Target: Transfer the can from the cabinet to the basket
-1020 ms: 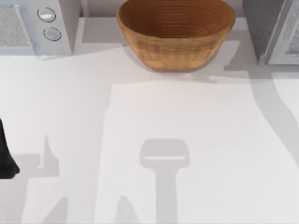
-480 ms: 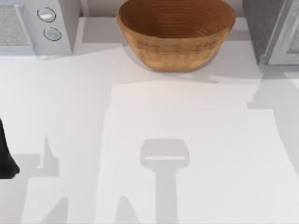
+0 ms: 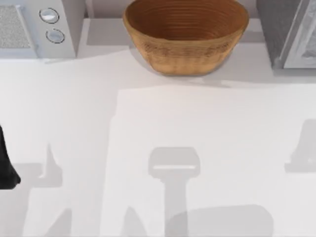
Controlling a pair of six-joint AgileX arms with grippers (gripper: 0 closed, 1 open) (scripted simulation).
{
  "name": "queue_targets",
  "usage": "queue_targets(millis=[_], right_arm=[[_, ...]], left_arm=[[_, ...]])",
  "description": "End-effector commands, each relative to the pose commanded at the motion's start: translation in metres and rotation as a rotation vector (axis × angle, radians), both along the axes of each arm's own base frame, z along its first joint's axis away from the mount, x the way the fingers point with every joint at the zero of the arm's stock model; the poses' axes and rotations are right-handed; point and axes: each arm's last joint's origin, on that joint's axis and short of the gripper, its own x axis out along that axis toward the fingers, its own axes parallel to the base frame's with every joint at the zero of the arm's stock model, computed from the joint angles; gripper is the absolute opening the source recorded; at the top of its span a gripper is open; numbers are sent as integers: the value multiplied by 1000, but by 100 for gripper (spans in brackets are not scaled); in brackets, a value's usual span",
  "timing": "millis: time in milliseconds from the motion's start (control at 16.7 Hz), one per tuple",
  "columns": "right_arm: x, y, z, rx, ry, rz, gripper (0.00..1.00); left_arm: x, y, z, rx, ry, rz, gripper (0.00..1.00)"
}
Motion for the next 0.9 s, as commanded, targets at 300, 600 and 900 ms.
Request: queue_targets(millis=[300,600,900], right_arm=[[-5,-4,-60,5,-77,5,0],[-5,-5,-66,5,-91,6,0],[-4,-2,-51,7,-97,16,0]], left_arm=[[0,0,0,0,0,0,100],[0,0,0,0,0,0,100],[0,0,0,0,0,0,100]])
